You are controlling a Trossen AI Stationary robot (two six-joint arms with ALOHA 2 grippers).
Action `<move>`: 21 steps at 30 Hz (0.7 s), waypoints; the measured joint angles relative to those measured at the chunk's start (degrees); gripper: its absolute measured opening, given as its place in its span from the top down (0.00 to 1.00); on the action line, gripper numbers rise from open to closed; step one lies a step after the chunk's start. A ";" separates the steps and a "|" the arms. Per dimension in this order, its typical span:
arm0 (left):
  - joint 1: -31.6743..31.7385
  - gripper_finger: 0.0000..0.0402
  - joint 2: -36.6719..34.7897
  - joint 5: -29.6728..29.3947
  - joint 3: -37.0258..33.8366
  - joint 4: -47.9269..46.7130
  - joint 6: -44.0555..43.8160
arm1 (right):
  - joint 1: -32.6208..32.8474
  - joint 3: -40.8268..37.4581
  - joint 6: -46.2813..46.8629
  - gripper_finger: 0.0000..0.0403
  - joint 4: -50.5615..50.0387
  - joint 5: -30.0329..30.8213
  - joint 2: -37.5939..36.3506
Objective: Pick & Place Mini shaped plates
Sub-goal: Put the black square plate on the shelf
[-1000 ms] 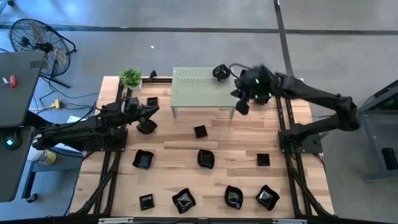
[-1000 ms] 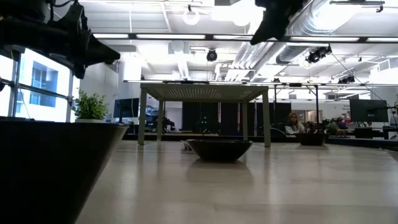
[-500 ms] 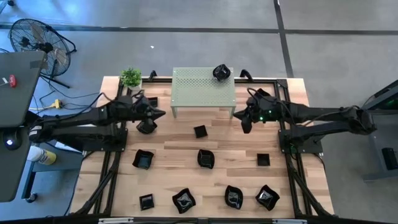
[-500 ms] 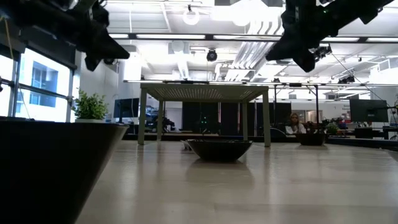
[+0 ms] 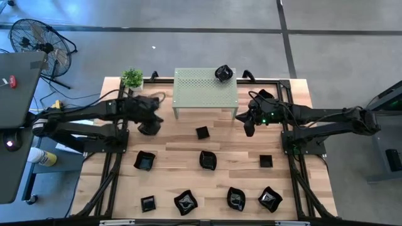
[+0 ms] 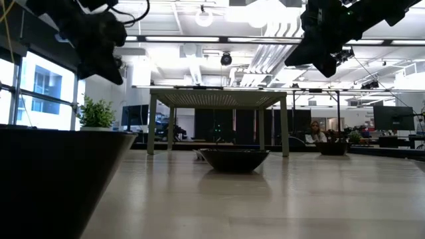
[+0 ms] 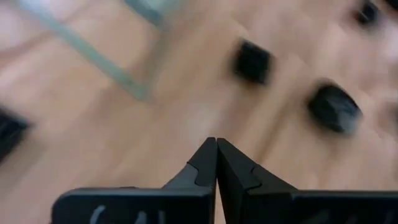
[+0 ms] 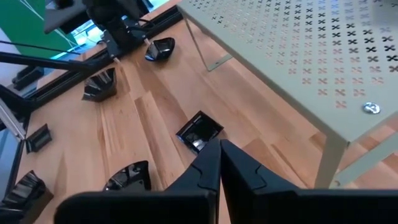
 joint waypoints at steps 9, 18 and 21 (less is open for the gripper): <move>28.73 1.00 1.79 6.55 0.87 -3.45 -8.31 | -0.17 0.00 -1.62 1.00 0.23 0.41 0.00; 42.65 0.83 17.10 12.12 0.87 -4.29 -7.31 | -0.17 0.00 -2.42 0.99 0.34 2.98 0.02; 43.88 0.73 21.80 7.88 0.85 -3.15 -9.29 | -0.15 0.00 -2.41 1.00 0.74 2.97 0.02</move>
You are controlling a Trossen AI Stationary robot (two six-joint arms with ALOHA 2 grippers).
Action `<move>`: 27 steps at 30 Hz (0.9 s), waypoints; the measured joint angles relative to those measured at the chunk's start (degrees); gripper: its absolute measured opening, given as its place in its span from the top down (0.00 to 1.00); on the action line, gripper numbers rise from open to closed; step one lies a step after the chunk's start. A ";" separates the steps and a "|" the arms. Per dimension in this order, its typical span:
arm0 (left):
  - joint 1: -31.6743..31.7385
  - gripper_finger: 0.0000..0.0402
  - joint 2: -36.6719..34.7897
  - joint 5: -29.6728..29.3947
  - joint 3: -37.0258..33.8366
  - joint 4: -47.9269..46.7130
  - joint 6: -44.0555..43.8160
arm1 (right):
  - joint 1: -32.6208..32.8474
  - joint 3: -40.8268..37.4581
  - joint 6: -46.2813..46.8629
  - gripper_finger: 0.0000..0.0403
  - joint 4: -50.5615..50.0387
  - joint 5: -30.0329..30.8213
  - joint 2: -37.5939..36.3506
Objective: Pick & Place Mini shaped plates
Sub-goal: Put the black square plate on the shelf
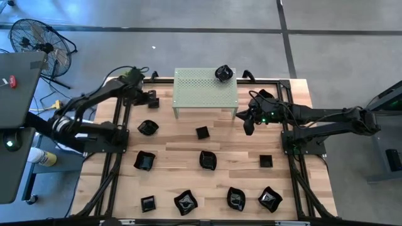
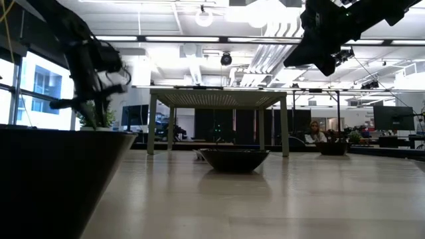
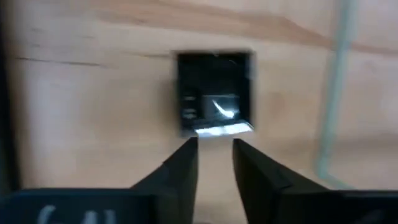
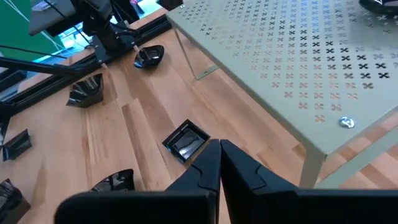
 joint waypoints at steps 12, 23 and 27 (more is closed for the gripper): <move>-0.10 0.72 5.97 -4.13 0.41 5.77 -2.12 | 0.00 0.00 -1.02 0.99 0.35 1.24 0.00; -3.11 0.70 12.38 -5.37 0.44 5.92 -8.29 | 0.02 0.00 -2.39 0.99 1.36 2.40 0.00; -3.95 0.67 14.15 -6.83 0.44 6.53 -9.29 | 0.02 0.00 -2.39 0.99 1.68 2.16 0.02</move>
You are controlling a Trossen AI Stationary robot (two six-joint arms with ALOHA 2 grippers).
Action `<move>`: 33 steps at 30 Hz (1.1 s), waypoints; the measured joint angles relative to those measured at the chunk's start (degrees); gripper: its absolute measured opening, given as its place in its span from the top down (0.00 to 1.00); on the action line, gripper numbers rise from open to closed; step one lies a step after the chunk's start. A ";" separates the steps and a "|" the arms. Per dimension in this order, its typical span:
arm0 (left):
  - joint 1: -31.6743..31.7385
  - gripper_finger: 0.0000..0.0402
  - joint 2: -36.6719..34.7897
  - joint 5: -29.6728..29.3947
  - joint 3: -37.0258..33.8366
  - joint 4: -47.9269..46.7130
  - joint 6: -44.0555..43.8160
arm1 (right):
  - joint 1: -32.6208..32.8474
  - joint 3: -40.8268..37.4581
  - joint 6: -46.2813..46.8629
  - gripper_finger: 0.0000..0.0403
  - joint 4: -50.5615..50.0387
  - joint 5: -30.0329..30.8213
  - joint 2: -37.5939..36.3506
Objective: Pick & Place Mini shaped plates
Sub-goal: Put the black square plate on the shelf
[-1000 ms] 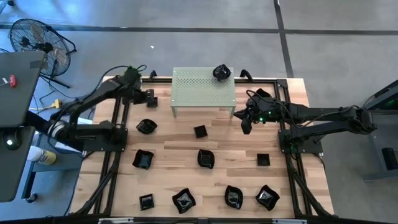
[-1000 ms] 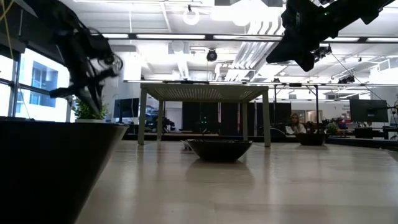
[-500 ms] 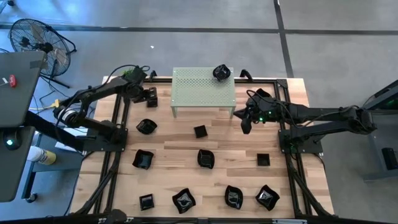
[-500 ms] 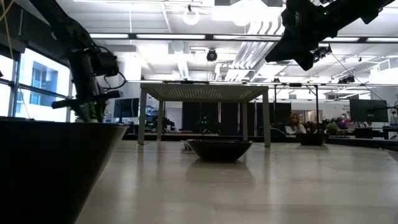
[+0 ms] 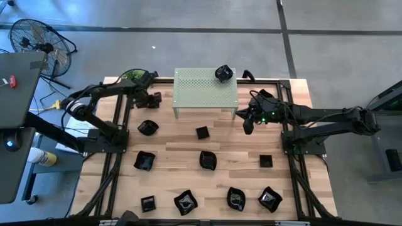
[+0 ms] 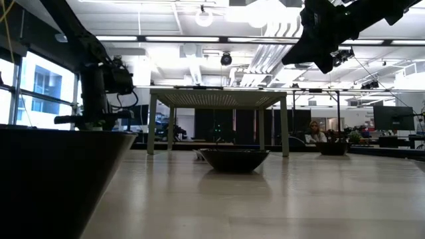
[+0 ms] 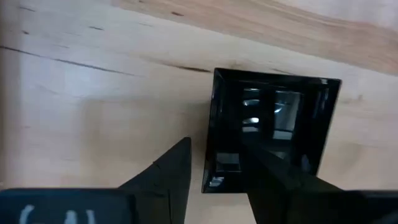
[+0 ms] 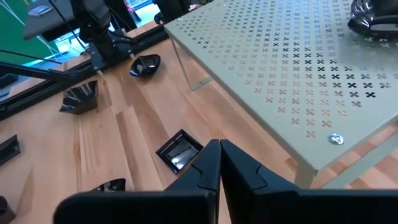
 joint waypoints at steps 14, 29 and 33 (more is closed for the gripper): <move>0.11 0.97 -1.89 2.64 0.08 0.00 2.47 | 0.00 0.00 0.02 0.99 0.00 0.20 0.00; 0.04 0.99 -20.04 12.36 22.36 -13.03 5.97 | 0.01 0.00 1.08 0.99 -0.02 0.20 0.00; -2.57 0.99 -16.96 13.36 27.99 -7.17 4.79 | 0.00 0.00 1.07 0.99 -0.02 0.20 0.00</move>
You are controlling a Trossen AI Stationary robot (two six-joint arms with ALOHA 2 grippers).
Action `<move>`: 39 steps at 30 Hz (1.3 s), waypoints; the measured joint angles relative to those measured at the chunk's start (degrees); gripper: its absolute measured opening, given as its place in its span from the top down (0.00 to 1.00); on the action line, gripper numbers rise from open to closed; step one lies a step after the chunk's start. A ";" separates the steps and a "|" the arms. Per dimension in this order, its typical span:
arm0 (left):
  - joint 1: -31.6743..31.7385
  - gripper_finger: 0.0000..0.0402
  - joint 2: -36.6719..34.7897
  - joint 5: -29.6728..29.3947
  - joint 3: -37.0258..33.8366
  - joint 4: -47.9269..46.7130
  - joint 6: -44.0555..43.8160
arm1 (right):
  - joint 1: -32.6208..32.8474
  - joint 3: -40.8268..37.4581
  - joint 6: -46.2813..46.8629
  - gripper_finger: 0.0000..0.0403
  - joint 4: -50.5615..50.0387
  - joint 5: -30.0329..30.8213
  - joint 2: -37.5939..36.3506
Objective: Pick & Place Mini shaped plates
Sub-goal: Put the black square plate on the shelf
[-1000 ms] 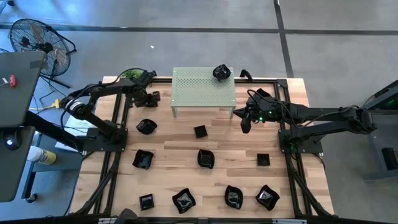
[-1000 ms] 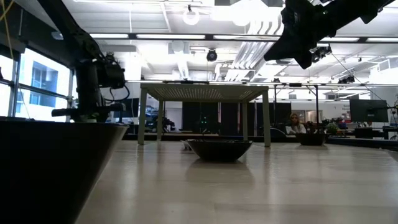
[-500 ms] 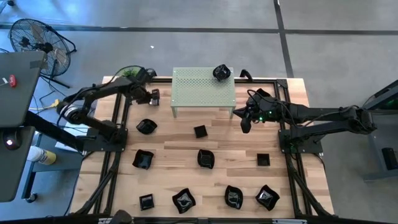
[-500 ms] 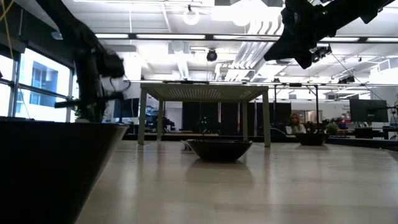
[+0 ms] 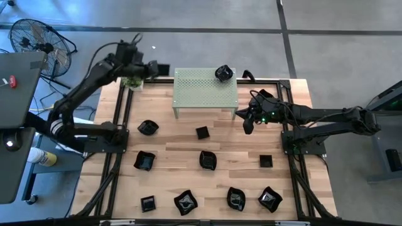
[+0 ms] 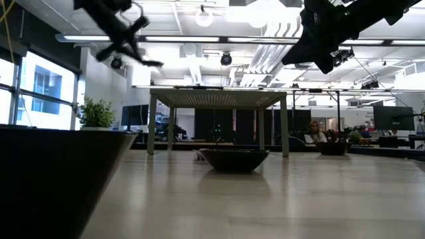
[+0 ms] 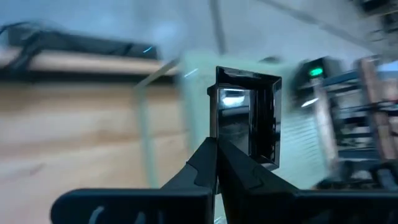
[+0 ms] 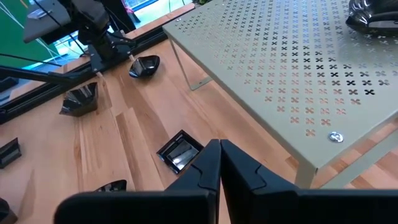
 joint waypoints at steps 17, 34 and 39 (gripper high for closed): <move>-8.95 0.99 21.52 -1.43 3.66 17.49 -9.94 | 0.00 0.00 0.48 0.99 0.00 0.02 0.00; -10.13 0.95 21.57 -2.26 3.68 16.28 -10.75 | 0.00 0.00 0.04 0.99 0.00 0.31 0.00; -10.63 0.95 22.09 -3.38 3.68 16.35 -10.75 | 0.00 0.00 0.02 1.00 0.00 0.42 0.00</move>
